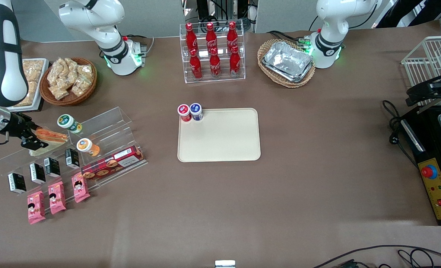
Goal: Place sandwich on tray
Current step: 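Lower the right gripper and close it on the triangular sandwich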
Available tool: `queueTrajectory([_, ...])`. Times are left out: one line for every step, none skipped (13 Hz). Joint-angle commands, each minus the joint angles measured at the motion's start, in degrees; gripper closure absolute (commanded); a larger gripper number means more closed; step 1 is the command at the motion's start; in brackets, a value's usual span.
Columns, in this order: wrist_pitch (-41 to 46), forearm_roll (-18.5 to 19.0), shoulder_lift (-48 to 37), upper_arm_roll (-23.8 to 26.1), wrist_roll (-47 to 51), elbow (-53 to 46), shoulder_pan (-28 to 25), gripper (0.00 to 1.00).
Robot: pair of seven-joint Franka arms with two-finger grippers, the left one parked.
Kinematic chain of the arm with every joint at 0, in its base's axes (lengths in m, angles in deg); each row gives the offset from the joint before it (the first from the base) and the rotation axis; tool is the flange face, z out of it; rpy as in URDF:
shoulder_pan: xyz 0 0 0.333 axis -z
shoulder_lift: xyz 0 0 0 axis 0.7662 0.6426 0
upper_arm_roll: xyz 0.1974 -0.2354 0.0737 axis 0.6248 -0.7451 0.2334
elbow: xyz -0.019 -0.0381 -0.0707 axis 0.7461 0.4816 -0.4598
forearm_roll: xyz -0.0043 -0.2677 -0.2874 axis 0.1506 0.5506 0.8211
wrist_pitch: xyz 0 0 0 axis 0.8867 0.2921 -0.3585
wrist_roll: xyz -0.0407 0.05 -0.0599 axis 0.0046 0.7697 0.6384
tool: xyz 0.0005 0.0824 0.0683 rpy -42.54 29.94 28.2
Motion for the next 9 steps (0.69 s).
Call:
queueTrajectory([-1.22, 0.32, 0.00, -1.49, -4.03, 0.20, 0.08, 0.27])
queueTrajectory([-1.22, 0.32, 0.00, -1.50, -4.91, 0.11, 0.08, 0.37])
queueTrajectory([-1.13, 0.32, 0.00, -1.59, -5.97, -0.06, 0.08, 0.42])
queueTrajectory([-1.13, 0.23, 0.00, -1.67, -6.85, -0.15, 0.17, 0.50])
queueTrajectory([-1.21, 0.23, 0.00, -2.02, -7.90, -0.15, 0.08, 0.55])
queueTrajectory([-1.04, 0.23, 0.00, -2.29, -9.13, -0.58, 0.08, 0.61])
queueTrajectory([-0.78, 0.14, 0.17, -2.29, -10.62, -1.37, 0.17, 0.62])
queueTrajectory([-0.43, 0.14, 0.78, -2.46, -12.11, -3.03, 0.17, 0.62])
queueTrajectory([1.49, 0.23, 1.57, -2.73, -13.09, -5.49, -0.01, 0.62])
